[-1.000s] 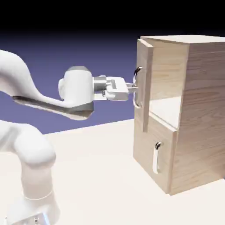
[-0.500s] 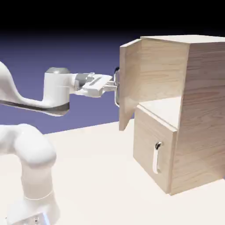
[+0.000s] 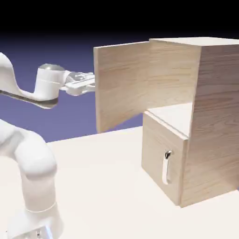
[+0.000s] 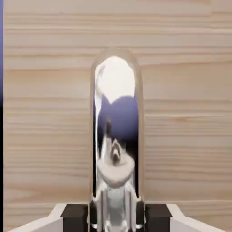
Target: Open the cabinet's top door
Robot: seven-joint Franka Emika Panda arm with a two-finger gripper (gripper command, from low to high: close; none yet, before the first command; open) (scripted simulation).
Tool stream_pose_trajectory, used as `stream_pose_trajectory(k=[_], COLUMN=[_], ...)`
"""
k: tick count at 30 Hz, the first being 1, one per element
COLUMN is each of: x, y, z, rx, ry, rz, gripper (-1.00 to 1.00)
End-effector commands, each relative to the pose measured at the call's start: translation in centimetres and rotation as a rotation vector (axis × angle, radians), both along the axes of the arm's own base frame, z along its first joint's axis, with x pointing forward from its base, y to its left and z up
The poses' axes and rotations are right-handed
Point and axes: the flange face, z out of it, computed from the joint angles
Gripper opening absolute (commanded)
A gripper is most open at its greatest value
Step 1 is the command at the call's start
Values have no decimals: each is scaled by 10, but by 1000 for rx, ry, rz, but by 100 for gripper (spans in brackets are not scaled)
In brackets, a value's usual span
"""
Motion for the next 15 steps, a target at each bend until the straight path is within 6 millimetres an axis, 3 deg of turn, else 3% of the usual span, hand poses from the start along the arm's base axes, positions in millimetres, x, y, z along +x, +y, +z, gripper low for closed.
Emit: stream_pose_trajectory(k=[1,7,15], x=[1,7,18], y=[8,50,89], z=[0,0,0], rx=[-1,-1,-1], ry=[1,1,1], rz=[-26,-167,-301], gripper=[-100,-100,-100])
